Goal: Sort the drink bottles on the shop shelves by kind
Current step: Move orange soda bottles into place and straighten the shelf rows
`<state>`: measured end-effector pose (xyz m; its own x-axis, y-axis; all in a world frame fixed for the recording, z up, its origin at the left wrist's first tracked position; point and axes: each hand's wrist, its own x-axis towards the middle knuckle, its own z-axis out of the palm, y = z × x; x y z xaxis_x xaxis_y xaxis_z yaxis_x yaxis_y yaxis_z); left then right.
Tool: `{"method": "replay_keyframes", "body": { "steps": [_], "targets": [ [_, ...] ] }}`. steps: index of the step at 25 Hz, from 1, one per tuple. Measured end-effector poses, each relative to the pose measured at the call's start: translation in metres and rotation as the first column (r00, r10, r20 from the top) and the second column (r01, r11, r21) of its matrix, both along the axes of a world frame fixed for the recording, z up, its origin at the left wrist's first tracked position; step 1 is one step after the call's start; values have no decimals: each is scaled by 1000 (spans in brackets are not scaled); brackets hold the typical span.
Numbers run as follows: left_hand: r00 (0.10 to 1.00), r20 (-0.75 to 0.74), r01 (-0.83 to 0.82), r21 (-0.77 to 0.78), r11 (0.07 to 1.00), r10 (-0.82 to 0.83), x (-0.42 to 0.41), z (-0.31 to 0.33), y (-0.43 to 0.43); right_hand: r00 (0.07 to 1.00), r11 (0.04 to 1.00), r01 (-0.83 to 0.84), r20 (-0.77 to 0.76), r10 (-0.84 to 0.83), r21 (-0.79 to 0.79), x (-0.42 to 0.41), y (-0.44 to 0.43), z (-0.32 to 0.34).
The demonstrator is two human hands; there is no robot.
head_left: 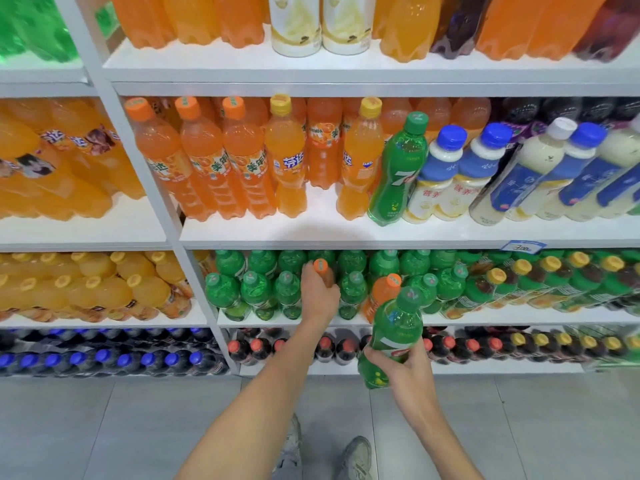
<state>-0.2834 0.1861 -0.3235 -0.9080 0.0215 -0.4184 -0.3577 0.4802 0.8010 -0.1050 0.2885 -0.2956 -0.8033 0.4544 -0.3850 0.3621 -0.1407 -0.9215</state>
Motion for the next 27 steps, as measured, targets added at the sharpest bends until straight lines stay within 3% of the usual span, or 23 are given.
{"method": "replay_keyframes", "body": {
  "steps": [10, 17, 27],
  "targets": [
    [997, -75, 30, -32, 999, -33, 9, -28, 1, 999, 1000, 8, 40, -7, -21, -3, -1, -19],
    [994, -95, 32, -125, 992, -44, 9, -30, -3, 1000, 999, 18, -22, -19, -47, -12, -9, -19],
    [972, -234, 18, -6, 1000, -19, 47, 4, -31, 999, 997, 41, 38, -39, -67, -16, -21, -36]
  ]
}}
